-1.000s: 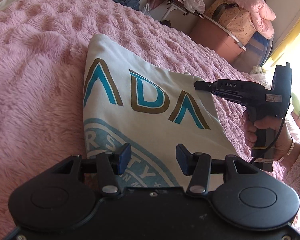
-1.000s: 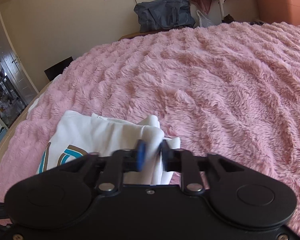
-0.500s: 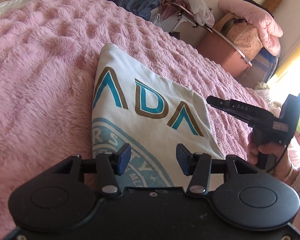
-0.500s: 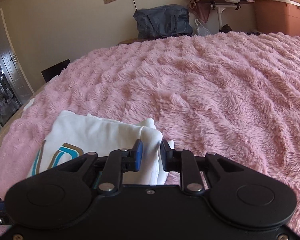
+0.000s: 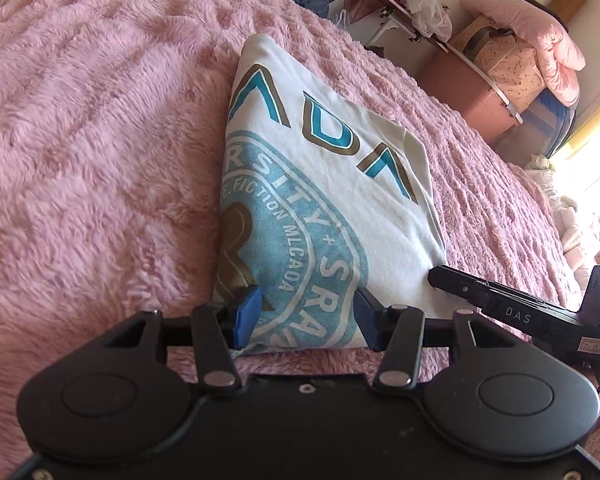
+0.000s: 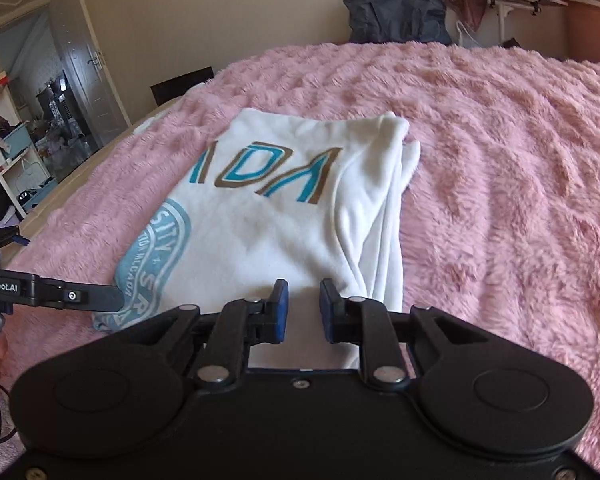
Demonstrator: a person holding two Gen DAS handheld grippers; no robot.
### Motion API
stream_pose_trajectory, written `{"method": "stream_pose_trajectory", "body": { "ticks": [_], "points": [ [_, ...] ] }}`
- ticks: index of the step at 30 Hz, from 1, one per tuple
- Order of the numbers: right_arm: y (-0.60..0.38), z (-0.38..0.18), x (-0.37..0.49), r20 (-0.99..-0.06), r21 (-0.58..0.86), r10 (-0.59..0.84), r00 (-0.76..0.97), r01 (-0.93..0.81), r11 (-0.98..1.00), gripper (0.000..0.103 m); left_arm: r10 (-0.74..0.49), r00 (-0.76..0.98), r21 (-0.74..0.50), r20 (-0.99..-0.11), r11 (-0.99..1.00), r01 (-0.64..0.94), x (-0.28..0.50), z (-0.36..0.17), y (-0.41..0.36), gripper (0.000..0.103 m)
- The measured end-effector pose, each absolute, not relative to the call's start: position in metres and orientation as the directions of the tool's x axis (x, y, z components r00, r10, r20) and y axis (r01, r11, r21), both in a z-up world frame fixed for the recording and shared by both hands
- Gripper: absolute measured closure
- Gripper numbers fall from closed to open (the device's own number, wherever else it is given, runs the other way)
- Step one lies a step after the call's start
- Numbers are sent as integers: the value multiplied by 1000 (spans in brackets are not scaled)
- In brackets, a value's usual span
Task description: Fold small clothes
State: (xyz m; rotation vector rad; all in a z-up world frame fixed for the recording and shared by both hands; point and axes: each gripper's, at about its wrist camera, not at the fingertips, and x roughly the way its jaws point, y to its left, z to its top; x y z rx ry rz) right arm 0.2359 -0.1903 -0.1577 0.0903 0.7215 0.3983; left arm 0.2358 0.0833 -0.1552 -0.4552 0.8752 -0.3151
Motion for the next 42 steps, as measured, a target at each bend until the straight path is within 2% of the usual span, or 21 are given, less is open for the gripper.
{"method": "stream_pose_trajectory", "body": {
  "ticks": [5,8,11,12,13,14,18,23,28,42],
  "points": [
    [-187,-152,229,-628,231,350,696,-263,937,86,-401,621,-449,-674,889,88,227,-127,74,49],
    [-176,-132,215,-633,189,313,708,-250,949,81,-338,648,-369,-682,925,93,212,-97,64,48],
    [-161,-109,193,-640,93,234,732,-229,969,63,-265,658,-279,-705,956,87,198,-73,53,44],
    [-156,-102,185,-641,57,198,742,-211,976,50,-246,662,-250,-708,964,90,194,-67,50,44],
    [-152,-96,178,-636,34,172,752,-196,980,42,-222,667,-220,-711,971,89,188,-60,45,43],
    [-148,-88,168,-633,7,144,761,-181,983,41,-201,672,-195,-713,977,86,182,-55,42,42],
    [-139,-72,142,-636,-3,117,763,-154,988,40,-129,669,-146,-732,989,30,160,-48,32,40],
    [-127,-73,117,-648,33,139,749,-154,987,37,-141,651,-194,-745,981,-10,137,-54,32,40],
    [-118,-79,104,-666,59,157,729,-159,986,37,-88,646,-140,-758,990,-31,119,-56,27,39],
    [-114,-82,99,-679,68,155,718,-149,987,36,-82,639,-138,-765,990,-38,120,-58,26,39]
  ]
}}
